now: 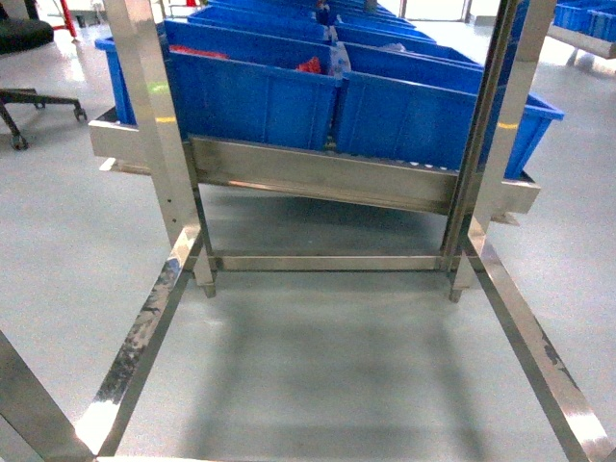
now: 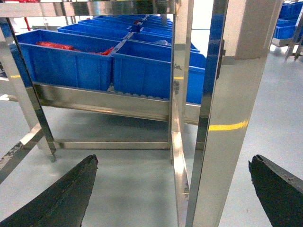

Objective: Pick capacitor and pack into box

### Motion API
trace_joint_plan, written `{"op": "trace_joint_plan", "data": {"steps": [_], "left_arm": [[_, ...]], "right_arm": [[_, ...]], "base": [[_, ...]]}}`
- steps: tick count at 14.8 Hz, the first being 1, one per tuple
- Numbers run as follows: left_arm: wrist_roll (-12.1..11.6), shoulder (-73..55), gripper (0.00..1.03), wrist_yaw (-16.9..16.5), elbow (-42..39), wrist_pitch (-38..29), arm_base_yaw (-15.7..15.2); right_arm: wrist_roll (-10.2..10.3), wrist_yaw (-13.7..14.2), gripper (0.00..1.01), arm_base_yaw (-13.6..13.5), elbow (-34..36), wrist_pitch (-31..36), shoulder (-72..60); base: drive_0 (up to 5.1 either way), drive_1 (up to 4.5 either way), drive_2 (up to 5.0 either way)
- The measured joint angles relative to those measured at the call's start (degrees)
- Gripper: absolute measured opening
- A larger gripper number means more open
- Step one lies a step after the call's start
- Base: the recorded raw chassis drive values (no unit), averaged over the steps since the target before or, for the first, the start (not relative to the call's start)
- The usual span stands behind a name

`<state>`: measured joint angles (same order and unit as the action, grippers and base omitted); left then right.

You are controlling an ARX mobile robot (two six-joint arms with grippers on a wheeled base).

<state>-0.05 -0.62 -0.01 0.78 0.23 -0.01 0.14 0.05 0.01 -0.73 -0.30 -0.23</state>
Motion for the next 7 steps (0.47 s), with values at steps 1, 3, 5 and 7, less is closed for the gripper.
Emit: {"op": "trace_joint_plan", "data": {"steps": [1, 3, 5, 7], "left_arm": [[0.0, 0.0, 0.98, 0.0, 0.0, 0.0, 0.0], [0.0, 0.0, 0.98, 0.0, 0.0, 0.0, 0.0], [0.0, 0.0, 0.98, 0.0, 0.0, 0.0, 0.0], [0.0, 0.0, 0.98, 0.0, 0.0, 0.0, 0.0]], "right_arm": [[0.0, 0.0, 0.98, 0.0, 0.0, 0.0, 0.0], [0.0, 0.0, 0.98, 0.0, 0.0, 0.0, 0.0], [0.0, 0.0, 0.98, 0.0, 0.0, 0.0, 0.0], [0.0, 0.0, 0.98, 0.0, 0.0, 0.0, 0.0]], "base": [[0.0, 0.0, 0.0], [0.0, 0.0, 0.0], [0.0, 0.0, 0.0], [0.0, 0.0, 0.0]]}}
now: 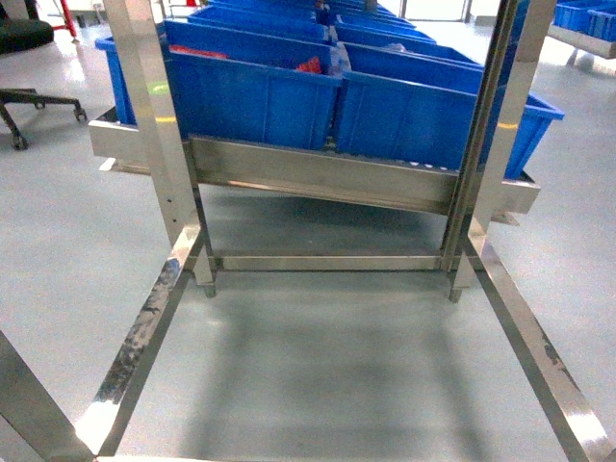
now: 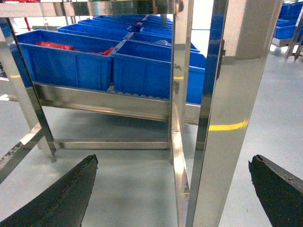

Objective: Pick capacitor and pack into box

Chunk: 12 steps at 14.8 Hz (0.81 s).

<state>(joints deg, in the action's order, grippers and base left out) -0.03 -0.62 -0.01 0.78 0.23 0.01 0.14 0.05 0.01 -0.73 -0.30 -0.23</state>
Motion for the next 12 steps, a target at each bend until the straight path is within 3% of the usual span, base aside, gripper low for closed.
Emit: {"op": "trace_joint_plan", "data": {"steps": [12], "left_arm": [[0.0, 0.0, 0.98, 0.0, 0.0, 0.2, 0.0]], "right_arm": [[0.0, 0.0, 0.98, 0.0, 0.0, -0.1, 0.0]], "base": [[0.0, 0.0, 0.0]]}}
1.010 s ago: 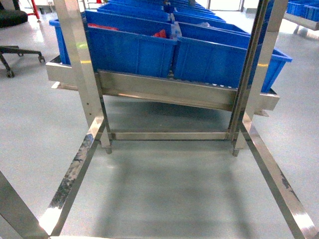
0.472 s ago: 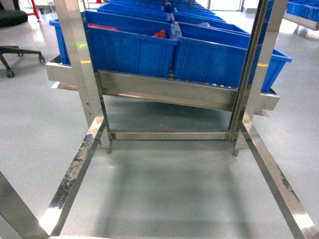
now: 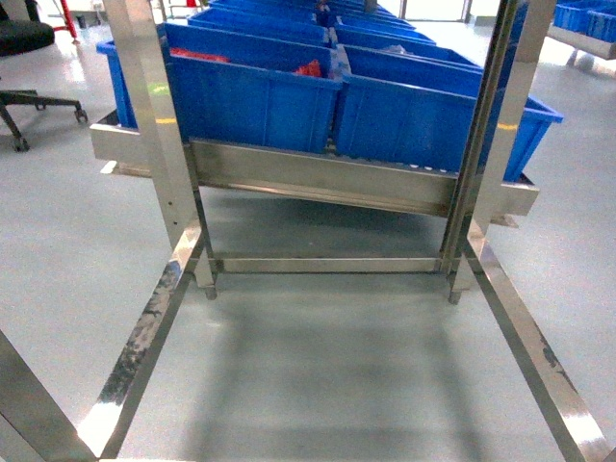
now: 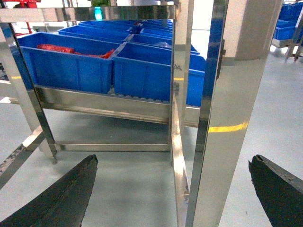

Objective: Pick capacitor and pack into box

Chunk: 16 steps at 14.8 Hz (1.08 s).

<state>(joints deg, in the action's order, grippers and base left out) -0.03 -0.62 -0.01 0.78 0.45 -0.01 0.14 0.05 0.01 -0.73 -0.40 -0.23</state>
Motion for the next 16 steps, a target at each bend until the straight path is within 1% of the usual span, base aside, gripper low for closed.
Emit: {"op": "trace_joint_plan", "data": {"steps": [16], "left_arm": [[0.0, 0.0, 0.98, 0.1, 0.0, -0.2, 0.0]], "right_arm": [[0.0, -0.1, 0.98, 0.0, 0.0, 0.1, 0.0]], "base": [[0.0, 0.0, 0.0]]}}
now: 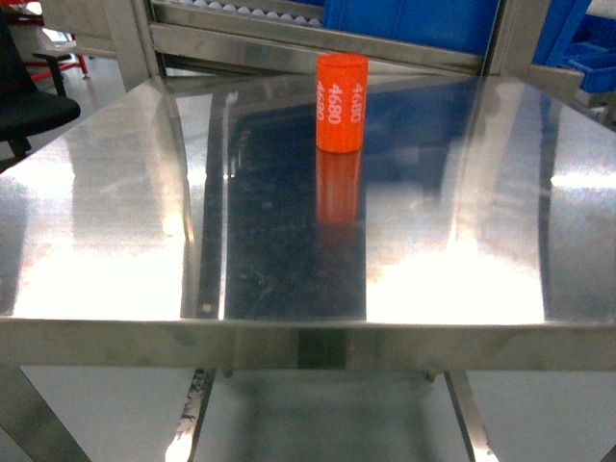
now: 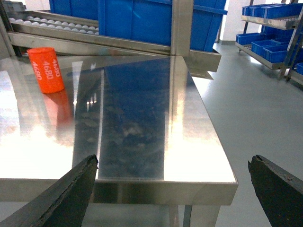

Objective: Pick capacitor and pack into box

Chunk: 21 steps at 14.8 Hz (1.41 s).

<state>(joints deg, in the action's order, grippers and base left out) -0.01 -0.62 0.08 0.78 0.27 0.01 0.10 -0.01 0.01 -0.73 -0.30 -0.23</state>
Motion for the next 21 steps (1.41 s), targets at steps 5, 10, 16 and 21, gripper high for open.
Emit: {"op": "trace_joint_plan", "data": {"steps": [5, 10, 16, 21], "left_arm": [[0.0, 0.0, 0.98, 0.0, 0.0, -0.1, 0.0], [0.0, 0.0, 0.98, -0.1, 0.0, 0.0, 0.0], [0.0, 0.0, 0.98, 0.0, 0.0, 0.0, 0.0], [0.0, 0.0, 0.98, -0.1, 0.0, 0.0, 0.0]], "right_arm": [[0.1, 0.1, 0.98, 0.0, 0.0, 0.1, 0.0], [0.1, 0.0, 0.98, 0.0, 0.0, 0.1, 0.0], [0.0, 0.0, 0.98, 0.0, 0.0, 0.0, 0.0], [0.0, 0.0, 0.98, 0.0, 0.0, 0.0, 0.0]], "base": [[0.0, 0.0, 0.0], [0.0, 0.0, 0.0], [0.0, 0.0, 0.0], [0.0, 0.0, 0.0]]}}
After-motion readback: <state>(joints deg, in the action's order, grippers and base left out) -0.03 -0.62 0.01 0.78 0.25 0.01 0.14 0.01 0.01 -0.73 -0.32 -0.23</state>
